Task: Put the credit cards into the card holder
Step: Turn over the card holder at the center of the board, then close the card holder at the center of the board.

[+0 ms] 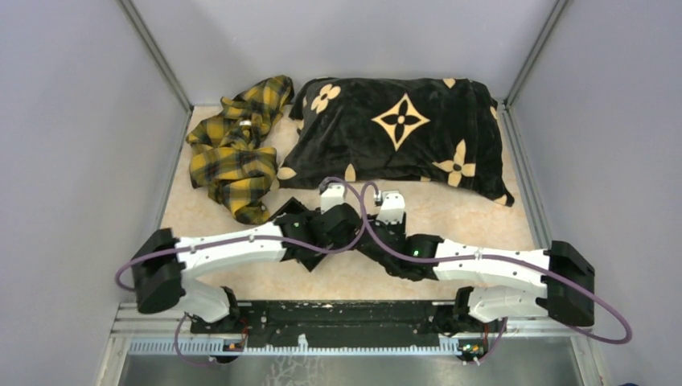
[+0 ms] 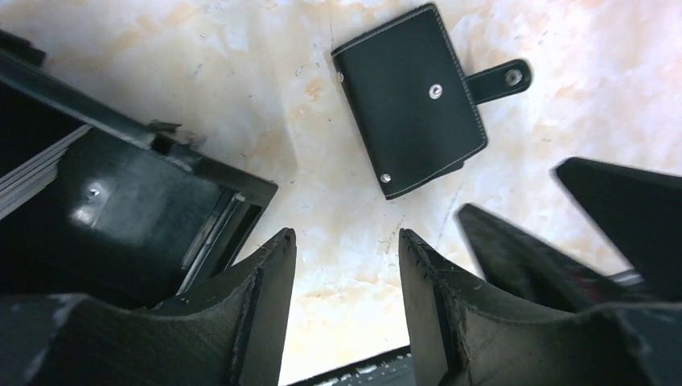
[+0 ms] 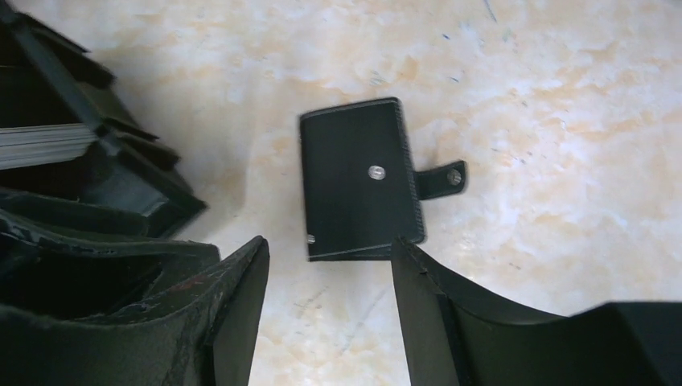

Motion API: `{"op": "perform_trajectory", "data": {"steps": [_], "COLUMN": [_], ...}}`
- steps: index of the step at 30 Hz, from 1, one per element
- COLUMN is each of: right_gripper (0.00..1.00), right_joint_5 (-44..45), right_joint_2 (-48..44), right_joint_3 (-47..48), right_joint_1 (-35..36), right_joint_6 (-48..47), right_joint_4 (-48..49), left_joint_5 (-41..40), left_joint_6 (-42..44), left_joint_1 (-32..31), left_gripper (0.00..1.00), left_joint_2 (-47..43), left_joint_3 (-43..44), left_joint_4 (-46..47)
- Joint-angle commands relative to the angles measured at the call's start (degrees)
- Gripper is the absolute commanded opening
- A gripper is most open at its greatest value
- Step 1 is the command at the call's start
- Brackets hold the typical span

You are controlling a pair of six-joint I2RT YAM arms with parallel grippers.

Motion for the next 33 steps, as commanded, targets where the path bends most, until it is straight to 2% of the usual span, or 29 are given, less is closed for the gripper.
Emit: {"op": "perform_trajectory", "data": {"steps": [1,5,9,20,26,33], "right_gripper": [0.57,0.57,0.57,0.55,0.51,0.47], "right_joint_5": [-1.5,-4.5,-8.5,-14.2,-16.4,-18.3], "right_joint_2": [-6.2,-11.7,-13.1,-7.3,-5.8,-3.8], "right_joint_3": [-3.7,-6.1,-6.6,-7.3,-7.9,-9.1], "right_joint_1": [-3.9,-9.2,-14.1,-19.8,-23.5,-26.0], "right_joint_6": [1.6,-0.9,-3.8,-7.8,-8.6,-9.3], "right_joint_4": [-1.8,-2.1,-1.4,6.0,9.4,11.4], "left_joint_5": [2.5,2.4,4.0,8.6,14.2,17.5], "left_joint_6": [3.2,3.9,3.7,4.1,3.7,4.3], "left_joint_1": [-0.4,-0.2,1.0,6.4,9.7,10.9], "left_gripper": [0.57,0.63,0.65,0.63,0.61,0.6], "left_joint_2": [7.3,14.0,17.1,18.6,17.1,18.1], "left_joint_3": [1.3,3.7,3.8,-2.3,-6.6,-6.5], "left_joint_4": [4.6,5.6,8.5,18.7,26.1,28.9]}}
